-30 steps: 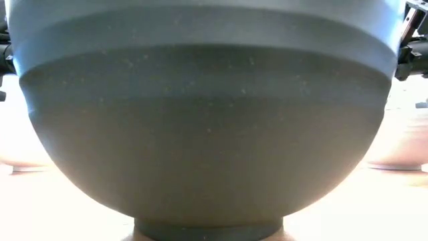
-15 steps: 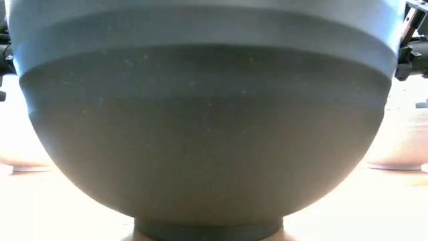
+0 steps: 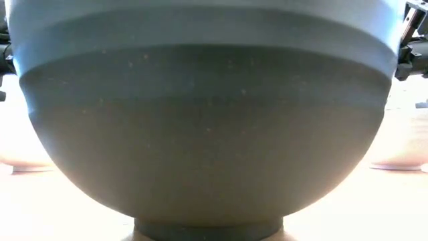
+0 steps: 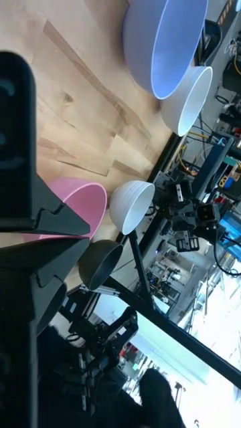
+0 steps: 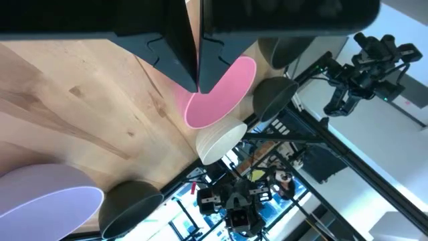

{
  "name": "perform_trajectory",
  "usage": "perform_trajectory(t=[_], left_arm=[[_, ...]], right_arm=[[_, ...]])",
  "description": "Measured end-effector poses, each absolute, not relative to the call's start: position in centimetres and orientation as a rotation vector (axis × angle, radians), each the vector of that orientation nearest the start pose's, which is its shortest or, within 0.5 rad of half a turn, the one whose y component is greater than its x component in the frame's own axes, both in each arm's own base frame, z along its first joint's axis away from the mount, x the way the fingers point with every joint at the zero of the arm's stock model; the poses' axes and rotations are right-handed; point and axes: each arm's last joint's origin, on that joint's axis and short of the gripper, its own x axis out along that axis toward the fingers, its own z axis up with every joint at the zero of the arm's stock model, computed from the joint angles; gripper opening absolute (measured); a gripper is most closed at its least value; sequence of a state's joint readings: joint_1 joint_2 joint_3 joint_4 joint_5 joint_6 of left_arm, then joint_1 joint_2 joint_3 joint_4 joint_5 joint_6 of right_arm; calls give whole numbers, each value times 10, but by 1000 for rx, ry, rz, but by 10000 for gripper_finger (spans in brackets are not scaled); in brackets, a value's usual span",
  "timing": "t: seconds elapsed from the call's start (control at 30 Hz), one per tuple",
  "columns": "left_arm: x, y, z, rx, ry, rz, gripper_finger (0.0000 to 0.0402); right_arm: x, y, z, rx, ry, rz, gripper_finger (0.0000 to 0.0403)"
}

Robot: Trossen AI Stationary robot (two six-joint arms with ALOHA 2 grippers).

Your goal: Nest bowls inside each other

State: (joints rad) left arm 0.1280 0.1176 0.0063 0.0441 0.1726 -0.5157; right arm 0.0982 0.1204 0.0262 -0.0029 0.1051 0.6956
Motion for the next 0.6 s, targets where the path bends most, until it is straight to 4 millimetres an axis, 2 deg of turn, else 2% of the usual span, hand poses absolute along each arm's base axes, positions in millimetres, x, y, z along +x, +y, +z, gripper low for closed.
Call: perform_trajectory(t=[0.4, 0.6], left_arm=[[104, 8, 160, -526, 76, -26, 1], [104, 8, 160, -526, 76, -26, 1]], right_arm=[[103, 7, 163, 686, 90, -41, 9], [103, 7, 163, 620, 91, -38, 9]])
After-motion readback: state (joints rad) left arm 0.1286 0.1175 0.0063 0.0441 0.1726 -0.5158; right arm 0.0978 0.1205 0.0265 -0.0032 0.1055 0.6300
